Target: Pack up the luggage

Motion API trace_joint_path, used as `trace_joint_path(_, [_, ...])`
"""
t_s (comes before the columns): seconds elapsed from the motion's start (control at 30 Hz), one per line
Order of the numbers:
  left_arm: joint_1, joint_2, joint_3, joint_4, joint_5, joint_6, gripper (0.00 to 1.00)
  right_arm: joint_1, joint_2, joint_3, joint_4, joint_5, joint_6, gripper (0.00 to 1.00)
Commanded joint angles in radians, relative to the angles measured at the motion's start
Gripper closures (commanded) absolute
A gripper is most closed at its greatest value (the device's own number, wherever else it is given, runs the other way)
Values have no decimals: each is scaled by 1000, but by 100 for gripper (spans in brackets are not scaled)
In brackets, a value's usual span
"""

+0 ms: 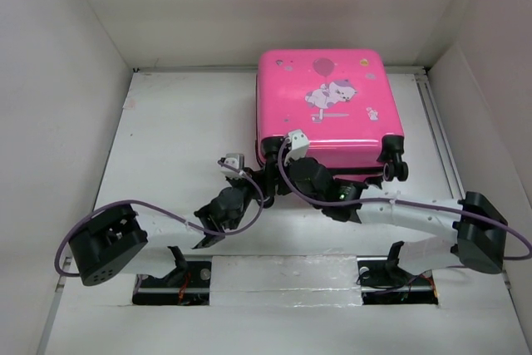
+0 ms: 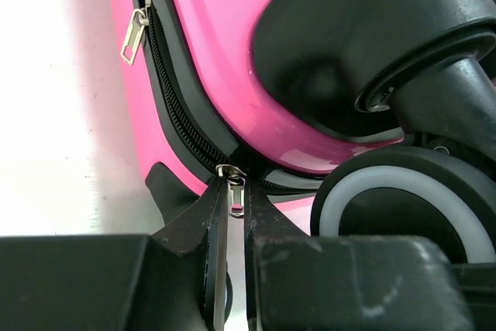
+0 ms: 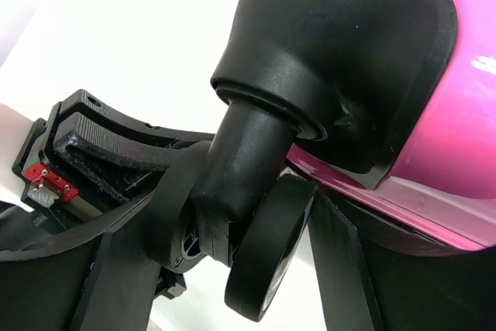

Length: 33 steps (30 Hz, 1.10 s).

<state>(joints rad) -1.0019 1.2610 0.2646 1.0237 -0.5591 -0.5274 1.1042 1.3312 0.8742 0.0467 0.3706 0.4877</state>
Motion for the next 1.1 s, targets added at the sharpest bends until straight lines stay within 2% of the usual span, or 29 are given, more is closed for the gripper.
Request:
trace_joint_path(0.0, [34, -15, 73, 13, -200, 38, 100, 36, -101, -7, 107, -75, 18, 100])
trace_joint_path(0.13, [34, -25, 42, -16, -220, 12, 100, 36, -110, -27, 94, -32, 18, 100])
trace_joint_path(0.33, [34, -58, 22, -190, -282, -71, 100, 36, -170, -75, 25, 57, 18, 100])
trace_joint_path(0.47, [97, -130, 13, -302, -311, -109, 100, 36, -245, -127, 4, 57, 18, 100])
trace_joint_path(0.6, [106, -179, 13, -301, -334, -76, 100, 36, -279, -173, -17, 31, 28, 100])
trace_joint_path(0.67, [106, -192, 36, -301, -258, -59, 100, 36, -291, -187, -18, 21, 28, 100])
trace_joint_path(0.7, [115, -192, 36, -247, -187, -37, 100, 36, -291, -187, -18, 21, 28, 100])
trace_joint_path(0.73, [115, -192, 21, -211, -106, -1, 100, 36, -291, -187, -18, 21, 28, 100])
trace_joint_path(0.77, [115, -192, 9, -176, 53, 16, 100, 36, -291, -187, -28, 21, 28, 100])
trace_joint_path(0.8, [97, -192, 8, -157, 103, 30, 100, 36, -291, -176, -28, 21, 28, 100])
trace_joint_path(0.9, [57, -178, 18, -247, 195, 61, 100, 36, -291, -153, -28, 30, 17, 100])
trace_joint_path(0.93, [57, -178, 18, -258, 232, 61, 87, 36, -280, -141, -28, 30, 17, 100])
trace_joint_path(0.97, [57, -178, -16, -231, 285, 50, 78, 36, -271, -141, -28, 39, 3, 100])
trace_joint_path(1.07, [57, -178, -44, -182, 323, 50, 53, 36, -261, -130, -28, 39, 3, 100])
